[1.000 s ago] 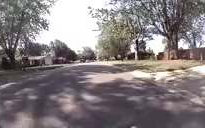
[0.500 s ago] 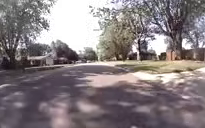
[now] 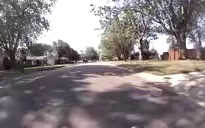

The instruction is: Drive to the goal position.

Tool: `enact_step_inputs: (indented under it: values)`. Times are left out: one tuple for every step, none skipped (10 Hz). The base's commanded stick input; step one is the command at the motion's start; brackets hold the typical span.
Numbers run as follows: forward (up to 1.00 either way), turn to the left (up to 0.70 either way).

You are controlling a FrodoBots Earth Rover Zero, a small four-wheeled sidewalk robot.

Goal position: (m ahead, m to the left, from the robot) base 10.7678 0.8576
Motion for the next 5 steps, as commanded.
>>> enact_step_inputs:
  values:
    - [0.69,0.03]
    - [0.69,0.03]
    - [0.69,0.03]
    - [0.69,0.03]
    - [0.69,0.03]
